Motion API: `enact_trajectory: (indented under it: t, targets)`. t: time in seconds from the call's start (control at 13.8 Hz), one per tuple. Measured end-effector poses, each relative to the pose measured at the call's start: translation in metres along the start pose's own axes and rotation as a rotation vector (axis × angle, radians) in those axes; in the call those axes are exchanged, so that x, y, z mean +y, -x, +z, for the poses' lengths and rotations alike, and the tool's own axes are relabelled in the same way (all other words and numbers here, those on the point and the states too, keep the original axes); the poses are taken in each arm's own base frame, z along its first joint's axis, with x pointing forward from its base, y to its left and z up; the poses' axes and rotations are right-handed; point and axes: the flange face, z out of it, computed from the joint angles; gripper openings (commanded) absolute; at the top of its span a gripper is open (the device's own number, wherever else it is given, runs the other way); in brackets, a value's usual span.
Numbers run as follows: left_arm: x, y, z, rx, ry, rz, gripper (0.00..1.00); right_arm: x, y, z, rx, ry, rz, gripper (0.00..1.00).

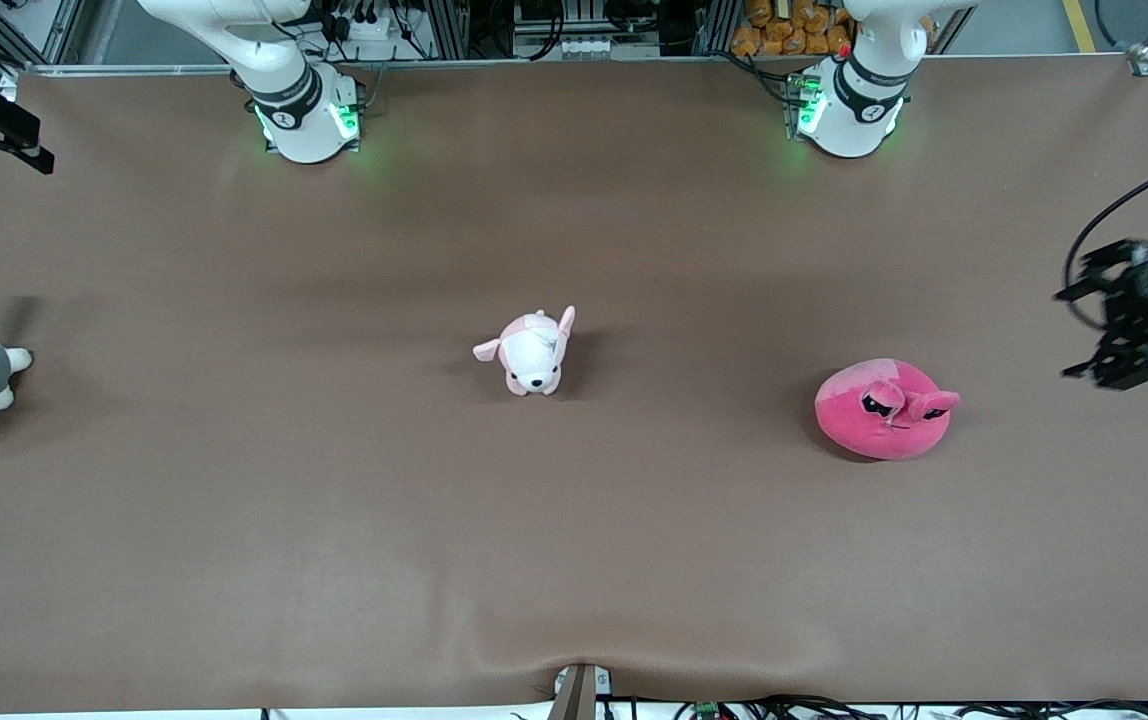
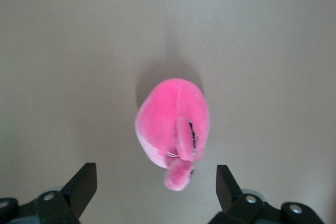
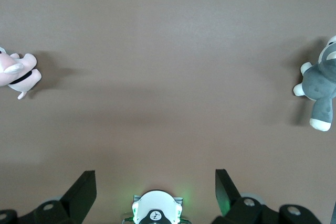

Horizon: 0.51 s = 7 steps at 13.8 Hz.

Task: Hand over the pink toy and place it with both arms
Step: 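Reach the left gripper down to the pink plush toy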

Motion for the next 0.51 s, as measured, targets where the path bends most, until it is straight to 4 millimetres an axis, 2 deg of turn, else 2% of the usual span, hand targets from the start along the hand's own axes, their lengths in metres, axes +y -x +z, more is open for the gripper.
enact_trajectory:
  t: [0.14,0.29,0.51]
  targets:
    - [0.008,0.012,0.035,-0.011,0.015,-0.064,1.0,0.0,0.0,0.0,0.0,0.0,0.0,1.0]
    - [0.006,0.014,0.064,-0.023,0.019,-0.101,1.0,0.0,0.0,0.0,0.0,0.0,0.0,1.0]
    - [0.003,0.016,0.091,-0.03,0.042,-0.131,1.0,0.0,0.0,0.0,0.0,0.0,0.001,1.0]
